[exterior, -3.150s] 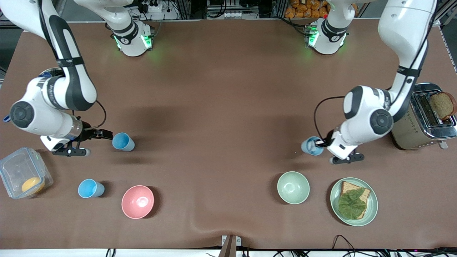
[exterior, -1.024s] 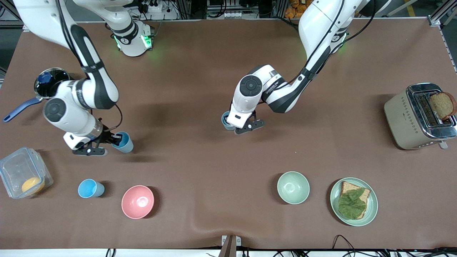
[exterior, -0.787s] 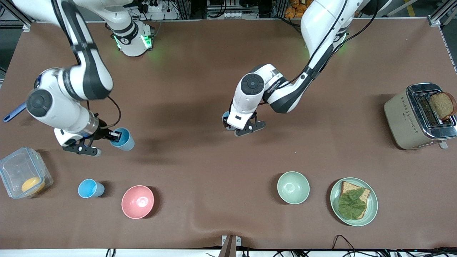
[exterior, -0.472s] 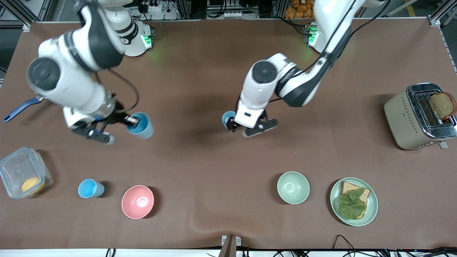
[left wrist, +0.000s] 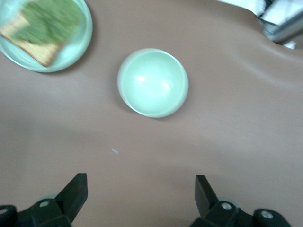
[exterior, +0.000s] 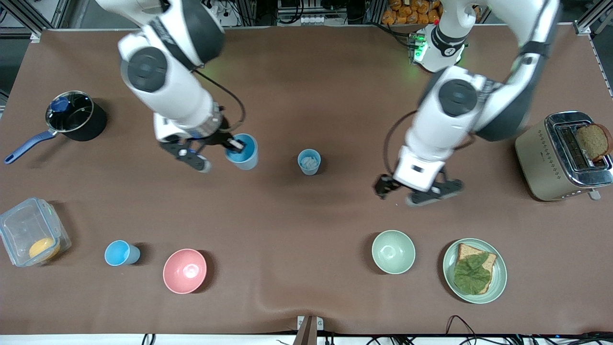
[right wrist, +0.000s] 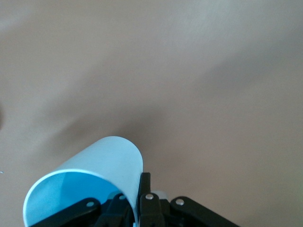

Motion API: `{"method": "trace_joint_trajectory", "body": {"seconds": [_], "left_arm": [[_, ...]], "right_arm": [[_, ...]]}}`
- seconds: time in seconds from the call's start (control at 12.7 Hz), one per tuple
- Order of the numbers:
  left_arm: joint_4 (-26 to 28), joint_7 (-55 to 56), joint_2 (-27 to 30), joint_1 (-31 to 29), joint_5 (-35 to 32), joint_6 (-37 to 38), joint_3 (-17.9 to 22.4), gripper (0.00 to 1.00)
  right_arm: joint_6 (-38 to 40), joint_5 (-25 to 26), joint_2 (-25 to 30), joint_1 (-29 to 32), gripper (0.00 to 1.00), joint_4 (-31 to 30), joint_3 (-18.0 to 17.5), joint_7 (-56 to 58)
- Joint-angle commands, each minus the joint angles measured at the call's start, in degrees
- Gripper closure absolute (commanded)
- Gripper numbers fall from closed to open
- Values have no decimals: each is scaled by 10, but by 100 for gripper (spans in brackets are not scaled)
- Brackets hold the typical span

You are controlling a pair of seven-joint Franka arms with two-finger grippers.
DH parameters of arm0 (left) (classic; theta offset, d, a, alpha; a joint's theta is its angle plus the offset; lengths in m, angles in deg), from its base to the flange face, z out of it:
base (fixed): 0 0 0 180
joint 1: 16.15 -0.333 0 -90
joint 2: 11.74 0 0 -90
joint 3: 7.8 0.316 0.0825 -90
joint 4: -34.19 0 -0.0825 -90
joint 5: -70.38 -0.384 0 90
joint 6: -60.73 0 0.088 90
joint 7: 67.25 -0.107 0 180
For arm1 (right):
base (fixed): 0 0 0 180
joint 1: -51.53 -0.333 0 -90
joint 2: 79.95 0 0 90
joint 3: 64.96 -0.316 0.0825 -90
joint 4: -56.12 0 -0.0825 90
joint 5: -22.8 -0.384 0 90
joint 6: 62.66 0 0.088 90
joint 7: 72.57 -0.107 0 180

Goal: Stack blue cups with both arms
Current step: 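Withdraw the left gripper while the right gripper moves over the cup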

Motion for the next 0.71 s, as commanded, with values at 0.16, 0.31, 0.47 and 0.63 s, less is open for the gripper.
{"method": "trace_joint_trajectory", "body": {"seconds": [0.16,0.31,0.47,0.63], "left_arm": [[-21,-186,73,-71,-1,84,-10,0],[-103,-282,67,-86,1,209,0,0],[-118,-295,73,-108,0,241,-1,0],[-147,-297,74,-116,1,273,-2,0]], "right_arm": [[-84,96,-107,-112,100,25,5,-201],[-113,112,-133,-129,100,25,6,-240],[-114,119,-149,-139,100,36,6,-244],[-114,119,-169,-144,100,53,7,-256]]}}
